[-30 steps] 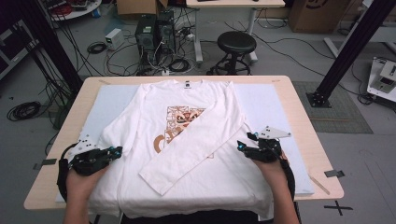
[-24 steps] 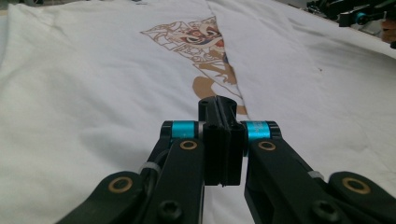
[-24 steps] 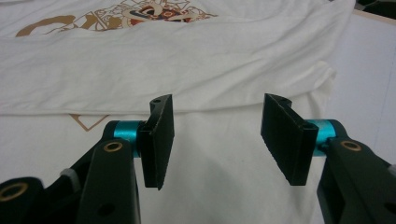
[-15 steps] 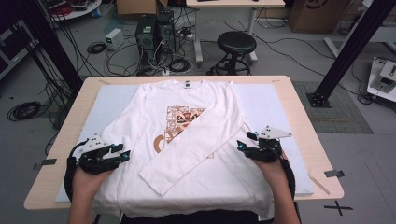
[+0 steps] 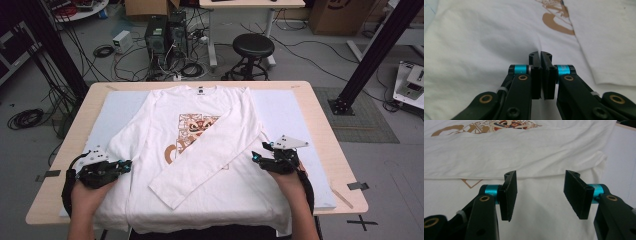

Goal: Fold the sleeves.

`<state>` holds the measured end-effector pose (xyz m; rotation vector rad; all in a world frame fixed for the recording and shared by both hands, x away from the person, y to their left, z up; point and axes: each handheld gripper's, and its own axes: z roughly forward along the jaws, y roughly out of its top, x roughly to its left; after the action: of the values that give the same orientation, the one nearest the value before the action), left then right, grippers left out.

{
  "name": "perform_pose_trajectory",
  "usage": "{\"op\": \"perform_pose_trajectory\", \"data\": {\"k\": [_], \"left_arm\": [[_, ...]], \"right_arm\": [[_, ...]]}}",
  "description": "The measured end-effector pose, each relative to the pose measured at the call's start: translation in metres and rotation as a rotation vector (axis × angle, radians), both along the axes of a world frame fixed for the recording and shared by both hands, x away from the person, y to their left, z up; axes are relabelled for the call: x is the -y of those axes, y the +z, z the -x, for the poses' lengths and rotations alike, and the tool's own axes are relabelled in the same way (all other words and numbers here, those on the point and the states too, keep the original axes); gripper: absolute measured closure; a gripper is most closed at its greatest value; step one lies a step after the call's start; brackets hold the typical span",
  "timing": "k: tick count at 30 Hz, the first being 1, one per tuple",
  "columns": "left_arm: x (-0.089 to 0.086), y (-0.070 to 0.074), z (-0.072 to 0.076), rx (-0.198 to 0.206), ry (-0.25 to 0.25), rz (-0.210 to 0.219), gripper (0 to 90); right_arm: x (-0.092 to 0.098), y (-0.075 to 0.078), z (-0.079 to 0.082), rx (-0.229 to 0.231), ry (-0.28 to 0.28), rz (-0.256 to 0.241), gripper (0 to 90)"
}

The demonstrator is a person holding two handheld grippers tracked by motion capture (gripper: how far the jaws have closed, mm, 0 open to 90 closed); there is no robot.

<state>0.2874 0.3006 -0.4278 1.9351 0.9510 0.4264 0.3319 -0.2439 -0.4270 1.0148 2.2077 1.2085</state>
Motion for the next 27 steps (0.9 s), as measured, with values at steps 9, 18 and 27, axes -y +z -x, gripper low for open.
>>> {"op": "perform_pose_trajectory", "data": {"k": [9, 18, 27], "left_arm": [[0.028, 0.033, -0.018, 0.084, -0.101, 0.073, 86.8], [0.086, 0.048, -0.052, 0.102, -0.178, 0.083, 86.8], [0.128, 0.047, -0.068, 0.101, -0.202, 0.065, 71.3]], "right_arm": [[-0.002, 0.002, 0.0, 0.003, 0.007, -0.009, 45.1], [0.001, 0.002, -0.002, -0.002, 0.002, -0.014, 45.1], [0.0, 0.0, -0.001, -0.003, 0.003, -0.013, 45.1]]}}
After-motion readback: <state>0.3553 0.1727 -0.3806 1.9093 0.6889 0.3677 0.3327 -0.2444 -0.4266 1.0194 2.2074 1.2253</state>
